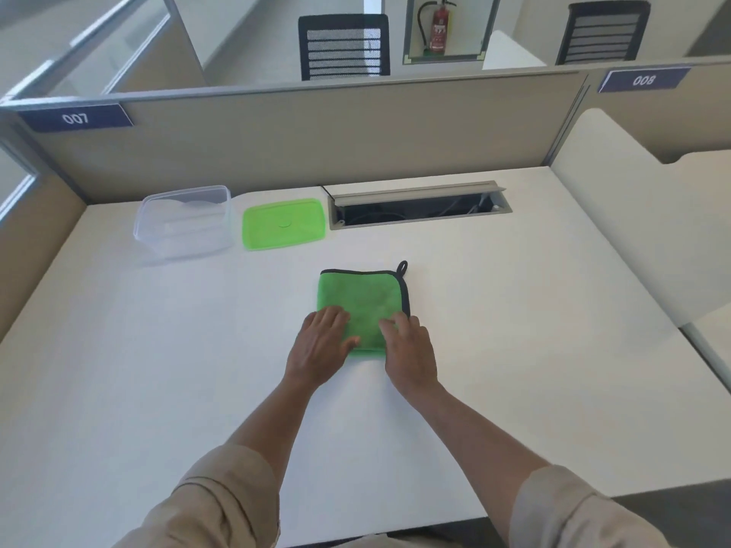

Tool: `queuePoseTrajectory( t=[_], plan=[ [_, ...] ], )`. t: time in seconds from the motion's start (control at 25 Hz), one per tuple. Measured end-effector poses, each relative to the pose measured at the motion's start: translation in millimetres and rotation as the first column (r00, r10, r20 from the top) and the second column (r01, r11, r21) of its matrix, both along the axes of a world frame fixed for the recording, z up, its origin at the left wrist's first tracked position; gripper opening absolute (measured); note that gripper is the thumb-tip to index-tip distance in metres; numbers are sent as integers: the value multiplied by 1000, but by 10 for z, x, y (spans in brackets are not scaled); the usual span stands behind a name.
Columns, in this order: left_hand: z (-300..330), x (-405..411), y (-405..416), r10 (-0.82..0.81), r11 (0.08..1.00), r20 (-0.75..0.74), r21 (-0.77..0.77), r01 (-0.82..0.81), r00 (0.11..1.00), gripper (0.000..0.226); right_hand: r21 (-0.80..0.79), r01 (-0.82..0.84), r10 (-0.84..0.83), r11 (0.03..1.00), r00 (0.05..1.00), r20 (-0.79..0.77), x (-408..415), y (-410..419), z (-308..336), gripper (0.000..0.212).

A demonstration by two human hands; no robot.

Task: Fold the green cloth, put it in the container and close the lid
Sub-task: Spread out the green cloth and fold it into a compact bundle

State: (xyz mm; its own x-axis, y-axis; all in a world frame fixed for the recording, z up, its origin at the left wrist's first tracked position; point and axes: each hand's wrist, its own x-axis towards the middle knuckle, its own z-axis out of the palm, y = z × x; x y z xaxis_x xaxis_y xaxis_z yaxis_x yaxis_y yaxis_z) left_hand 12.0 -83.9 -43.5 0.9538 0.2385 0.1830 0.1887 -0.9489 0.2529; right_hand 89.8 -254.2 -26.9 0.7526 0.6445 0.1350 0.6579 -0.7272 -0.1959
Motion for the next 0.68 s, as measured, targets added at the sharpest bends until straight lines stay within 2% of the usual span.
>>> queuePoseTrajectory(
  t=[0.12,0.28,0.4,0.52,0.68],
  plan=[
    [-14,-213,95,-39,998,-46,39,41,998,45,-109,-149,149,983,989,-10,40,-20,-29,38],
    [-46,-301,87,-31,999,-132,24,34,991,46,-207,-160,154,965,987,-47,96,-106,-71,39],
    [-29,-305,58,-22,1000,-121,-25,19,992,38,-193,-151,140,969,988,-69,90,-120,-81,43],
    [-13,-297,71,10,999,-150,37,-4,989,28,-177,-148,137,973,988,-71,86,-87,-70,43],
    [48,-204,73,52,999,-194,23,-49,980,24,-157,-135,125,978,990,-70,99,-63,-61,42]
  ],
)
